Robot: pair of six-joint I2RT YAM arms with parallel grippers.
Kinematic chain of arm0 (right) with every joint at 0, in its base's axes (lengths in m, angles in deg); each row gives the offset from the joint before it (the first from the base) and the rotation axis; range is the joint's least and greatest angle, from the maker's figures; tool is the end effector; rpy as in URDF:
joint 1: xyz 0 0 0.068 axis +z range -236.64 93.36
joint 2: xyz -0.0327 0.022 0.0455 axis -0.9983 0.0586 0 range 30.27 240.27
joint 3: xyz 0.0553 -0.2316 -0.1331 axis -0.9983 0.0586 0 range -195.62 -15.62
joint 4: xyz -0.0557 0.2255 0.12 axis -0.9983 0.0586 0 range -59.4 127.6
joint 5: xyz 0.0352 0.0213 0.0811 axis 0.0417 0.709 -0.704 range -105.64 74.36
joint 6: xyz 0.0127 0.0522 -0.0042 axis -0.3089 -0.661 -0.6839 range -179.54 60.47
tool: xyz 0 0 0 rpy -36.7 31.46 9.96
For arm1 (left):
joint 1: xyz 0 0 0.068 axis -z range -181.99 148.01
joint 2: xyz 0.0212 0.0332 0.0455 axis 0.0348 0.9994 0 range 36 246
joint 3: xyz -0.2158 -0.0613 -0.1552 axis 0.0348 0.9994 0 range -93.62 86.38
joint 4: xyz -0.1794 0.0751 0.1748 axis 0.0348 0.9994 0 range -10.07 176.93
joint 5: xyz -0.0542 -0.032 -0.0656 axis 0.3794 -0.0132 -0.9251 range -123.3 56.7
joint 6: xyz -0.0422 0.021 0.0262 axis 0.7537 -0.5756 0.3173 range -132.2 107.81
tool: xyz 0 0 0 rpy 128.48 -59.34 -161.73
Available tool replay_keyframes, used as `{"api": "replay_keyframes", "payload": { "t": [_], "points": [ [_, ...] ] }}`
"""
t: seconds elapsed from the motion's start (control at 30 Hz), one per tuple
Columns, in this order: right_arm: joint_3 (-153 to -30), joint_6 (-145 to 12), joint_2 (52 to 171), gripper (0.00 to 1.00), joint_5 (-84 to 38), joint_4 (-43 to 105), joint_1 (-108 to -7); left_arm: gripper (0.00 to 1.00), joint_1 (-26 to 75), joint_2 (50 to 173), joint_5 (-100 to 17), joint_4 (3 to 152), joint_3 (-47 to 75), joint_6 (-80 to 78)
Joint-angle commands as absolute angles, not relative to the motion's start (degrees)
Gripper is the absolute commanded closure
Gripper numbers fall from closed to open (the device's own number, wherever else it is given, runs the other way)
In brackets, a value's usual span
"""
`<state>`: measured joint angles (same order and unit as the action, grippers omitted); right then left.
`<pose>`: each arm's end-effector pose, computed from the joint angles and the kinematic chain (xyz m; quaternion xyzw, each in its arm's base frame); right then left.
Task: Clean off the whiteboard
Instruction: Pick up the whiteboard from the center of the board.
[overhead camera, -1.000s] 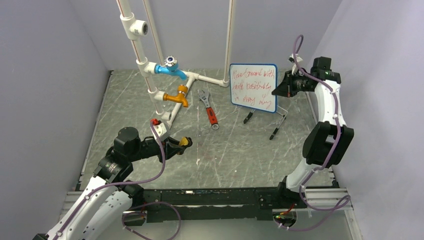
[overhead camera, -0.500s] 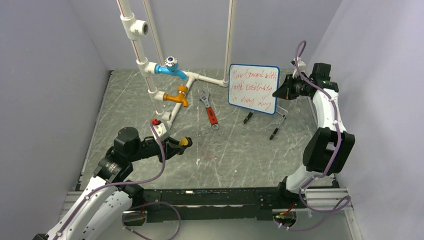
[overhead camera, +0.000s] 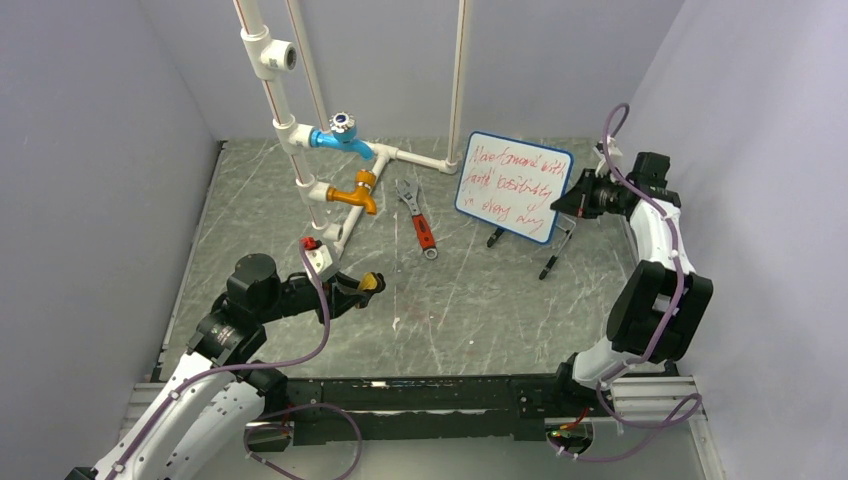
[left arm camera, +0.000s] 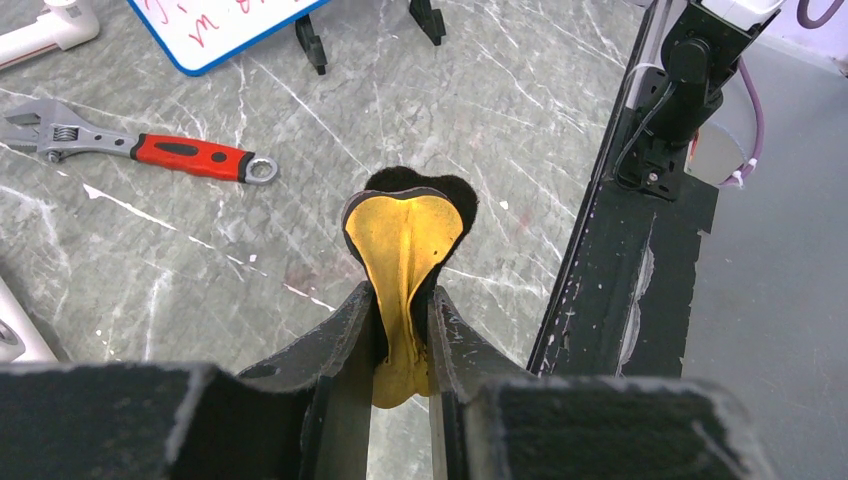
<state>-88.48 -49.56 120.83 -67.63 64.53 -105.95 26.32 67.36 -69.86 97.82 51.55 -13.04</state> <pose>0.3243 -0.0839 0.2849 -0.0745 0.8578 0.3258 0.3904 0.1087 -0.0826 0.3001 0.3749 0.6778 -0.3790 0.5063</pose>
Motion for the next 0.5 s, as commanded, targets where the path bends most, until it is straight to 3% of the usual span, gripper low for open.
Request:
{"api": "replay_keyframes", "payload": {
  "t": [0.0,0.47],
  "points": [
    [-86.32,-49.20,117.92,1.00,-71.46,61.38,-108.82,1.00,26.08,67.55,-71.58,95.26,51.66,-13.07],
    [-82.55,-41.14,118.57,1.00,-75.83,67.26,-116.34,1.00,26.12,67.64,-71.49,95.36,51.66,-13.11]
  ]
}}
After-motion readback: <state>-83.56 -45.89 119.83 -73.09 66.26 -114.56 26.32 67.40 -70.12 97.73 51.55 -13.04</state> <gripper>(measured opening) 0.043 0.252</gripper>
